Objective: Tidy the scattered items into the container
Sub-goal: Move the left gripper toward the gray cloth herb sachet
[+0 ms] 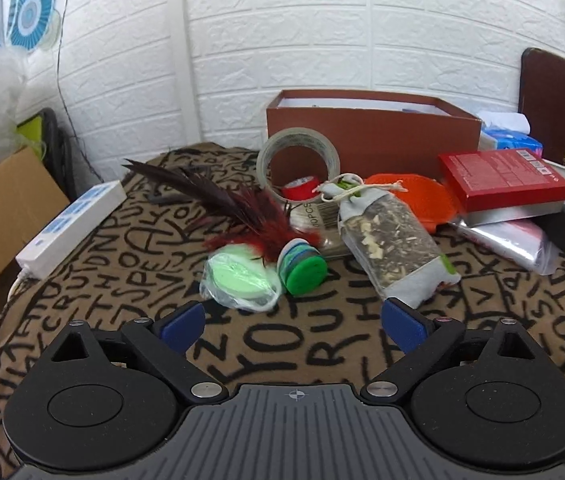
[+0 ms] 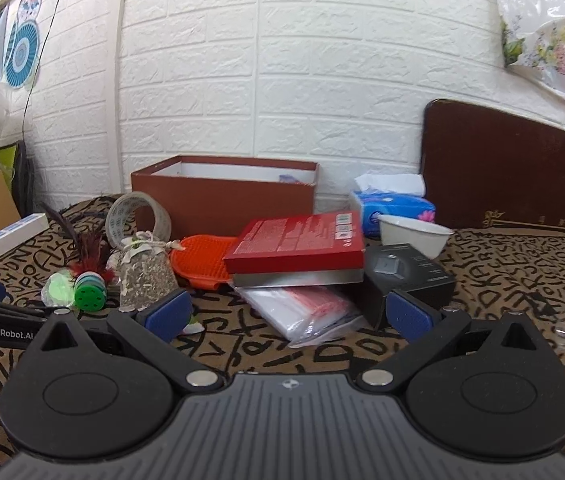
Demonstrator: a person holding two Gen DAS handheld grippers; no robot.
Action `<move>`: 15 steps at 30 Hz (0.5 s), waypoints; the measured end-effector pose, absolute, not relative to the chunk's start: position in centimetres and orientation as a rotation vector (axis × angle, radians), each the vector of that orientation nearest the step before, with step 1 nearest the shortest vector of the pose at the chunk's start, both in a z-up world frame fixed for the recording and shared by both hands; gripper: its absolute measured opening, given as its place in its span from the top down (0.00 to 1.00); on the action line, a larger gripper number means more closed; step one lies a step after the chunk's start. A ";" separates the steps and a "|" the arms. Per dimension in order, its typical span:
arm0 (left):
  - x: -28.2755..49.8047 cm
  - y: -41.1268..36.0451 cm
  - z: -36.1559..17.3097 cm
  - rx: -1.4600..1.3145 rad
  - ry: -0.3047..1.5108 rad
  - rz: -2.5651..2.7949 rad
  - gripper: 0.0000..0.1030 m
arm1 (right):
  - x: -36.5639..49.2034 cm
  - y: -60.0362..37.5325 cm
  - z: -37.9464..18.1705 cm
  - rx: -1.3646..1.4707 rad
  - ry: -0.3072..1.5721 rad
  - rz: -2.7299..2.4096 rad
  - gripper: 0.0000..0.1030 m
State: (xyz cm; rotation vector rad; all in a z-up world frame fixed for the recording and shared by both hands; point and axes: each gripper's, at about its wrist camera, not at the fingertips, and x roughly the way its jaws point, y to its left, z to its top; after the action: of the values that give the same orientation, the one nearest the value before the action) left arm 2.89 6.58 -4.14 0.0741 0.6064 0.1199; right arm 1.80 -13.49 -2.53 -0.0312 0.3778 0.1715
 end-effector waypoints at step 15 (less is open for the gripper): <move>6.5 6.0 -4.5 0.215 0.519 0.069 0.02 | 5.9 -11.1 -4.8 -0.090 0.469 0.377 0.00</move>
State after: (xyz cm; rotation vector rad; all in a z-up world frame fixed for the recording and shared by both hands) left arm 6.53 5.95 -4.46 0.2153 0.5187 0.0692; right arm 5.85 -11.14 -4.78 -0.0898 0.4694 0.3765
